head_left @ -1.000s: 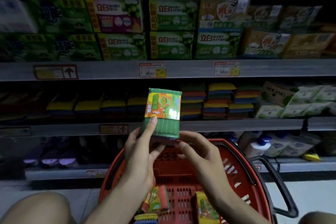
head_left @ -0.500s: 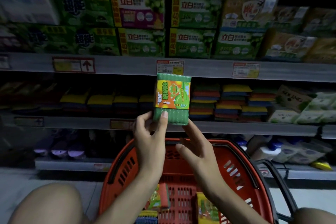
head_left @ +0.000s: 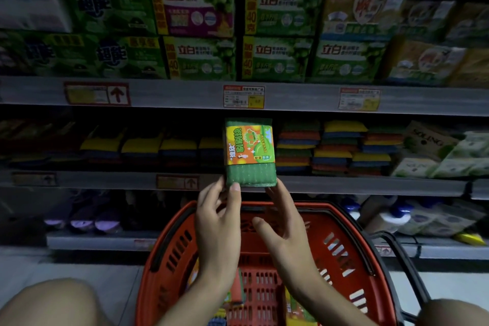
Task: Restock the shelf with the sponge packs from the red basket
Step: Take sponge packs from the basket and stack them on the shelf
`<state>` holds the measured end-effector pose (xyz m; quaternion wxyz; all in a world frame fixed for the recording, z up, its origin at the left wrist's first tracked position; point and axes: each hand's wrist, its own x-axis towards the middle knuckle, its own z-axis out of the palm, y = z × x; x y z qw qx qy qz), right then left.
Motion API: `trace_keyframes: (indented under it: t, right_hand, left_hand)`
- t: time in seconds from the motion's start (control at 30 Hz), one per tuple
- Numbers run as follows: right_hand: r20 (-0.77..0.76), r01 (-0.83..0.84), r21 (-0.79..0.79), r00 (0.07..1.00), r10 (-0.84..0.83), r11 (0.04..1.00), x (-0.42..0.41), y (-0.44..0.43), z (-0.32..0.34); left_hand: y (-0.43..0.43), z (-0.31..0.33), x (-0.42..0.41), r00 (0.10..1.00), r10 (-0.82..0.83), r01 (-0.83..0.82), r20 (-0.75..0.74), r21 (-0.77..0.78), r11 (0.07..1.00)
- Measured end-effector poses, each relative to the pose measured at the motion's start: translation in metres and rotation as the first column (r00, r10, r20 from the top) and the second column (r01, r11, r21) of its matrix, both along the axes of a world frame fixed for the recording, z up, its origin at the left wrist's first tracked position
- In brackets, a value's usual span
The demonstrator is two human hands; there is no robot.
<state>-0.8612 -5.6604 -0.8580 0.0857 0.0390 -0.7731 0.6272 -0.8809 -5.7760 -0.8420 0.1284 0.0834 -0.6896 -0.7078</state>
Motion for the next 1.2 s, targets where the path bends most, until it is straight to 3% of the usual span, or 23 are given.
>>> trace_keyframes:
  t: [0.3,0.7,1.2]
  right_hand:
    - [-0.009,0.054,-0.001,0.999,-0.054,0.999,-0.022,0.008,0.005]
    - [0.01,0.063,-0.096,0.998,-0.062,0.993,-0.056,0.015,0.01]
    - [0.147,0.111,-0.256,0.986,-0.075,0.96,-0.078,0.012,0.021]
  left_hand:
    - [-0.004,-0.007,-0.014,0.999,-0.029,0.027,-0.017,-0.082,0.996]
    - [0.001,0.0,-0.055,1.0,-0.003,0.003,0.013,-0.004,1.0]
    - [0.011,0.016,-0.081,0.991,0.016,-0.026,0.131,0.076,0.997]
